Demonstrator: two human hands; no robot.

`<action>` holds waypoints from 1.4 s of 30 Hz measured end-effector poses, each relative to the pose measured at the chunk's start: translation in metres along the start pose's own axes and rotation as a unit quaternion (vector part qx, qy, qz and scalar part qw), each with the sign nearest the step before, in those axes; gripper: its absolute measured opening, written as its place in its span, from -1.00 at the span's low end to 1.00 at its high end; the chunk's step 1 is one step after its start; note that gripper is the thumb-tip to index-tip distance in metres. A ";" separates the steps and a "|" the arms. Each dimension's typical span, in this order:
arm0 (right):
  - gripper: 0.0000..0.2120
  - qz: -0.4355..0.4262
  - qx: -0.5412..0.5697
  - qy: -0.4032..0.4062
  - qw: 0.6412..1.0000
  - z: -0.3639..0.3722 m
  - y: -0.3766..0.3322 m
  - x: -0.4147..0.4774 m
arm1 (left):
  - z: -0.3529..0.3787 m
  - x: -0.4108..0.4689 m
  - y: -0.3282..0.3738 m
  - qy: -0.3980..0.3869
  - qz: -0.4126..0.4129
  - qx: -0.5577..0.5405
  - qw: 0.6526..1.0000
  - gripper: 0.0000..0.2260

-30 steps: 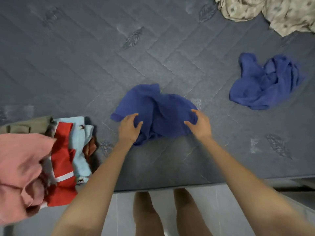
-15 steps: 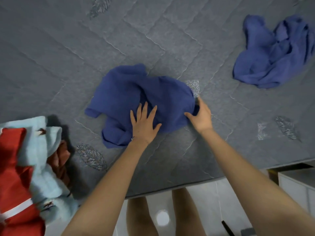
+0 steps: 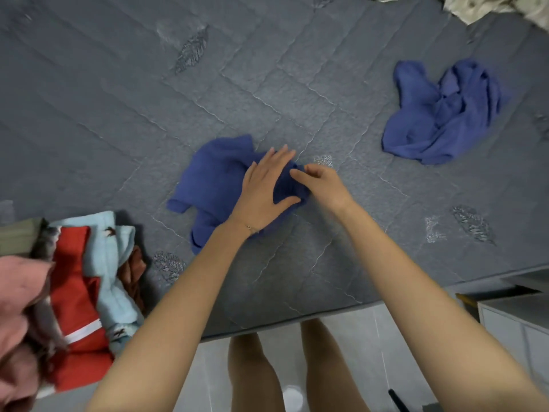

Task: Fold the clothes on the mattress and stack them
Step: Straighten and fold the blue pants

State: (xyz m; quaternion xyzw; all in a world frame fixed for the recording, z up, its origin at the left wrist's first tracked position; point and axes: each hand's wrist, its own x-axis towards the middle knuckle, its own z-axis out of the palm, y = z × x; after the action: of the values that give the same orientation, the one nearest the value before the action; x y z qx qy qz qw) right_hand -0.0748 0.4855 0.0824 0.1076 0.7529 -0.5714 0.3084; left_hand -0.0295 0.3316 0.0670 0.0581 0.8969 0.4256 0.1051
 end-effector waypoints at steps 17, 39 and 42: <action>-0.62 -0.035 -0.148 -0.161 0.975 0.007 -0.116 -0.099 | -0.138 -0.028 0.114 0.037 -0.062 -0.085 0.994 -0.91; -0.86 -0.232 -0.223 0.075 0.944 -0.058 -0.226 -0.183 | -0.315 -0.076 0.232 0.385 -0.008 -0.155 0.910 -0.93; -0.84 -0.271 -0.211 0.107 0.933 -0.076 -0.262 -0.193 | -0.331 -0.082 0.234 0.416 -0.002 -0.117 0.902 -0.94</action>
State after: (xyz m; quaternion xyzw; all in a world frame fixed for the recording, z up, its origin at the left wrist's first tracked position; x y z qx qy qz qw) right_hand -0.0838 0.5080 0.4152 -0.1071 0.8853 -0.4463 0.0752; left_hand -0.0249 0.2144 0.4638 -0.1389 0.8028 0.5129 -0.2704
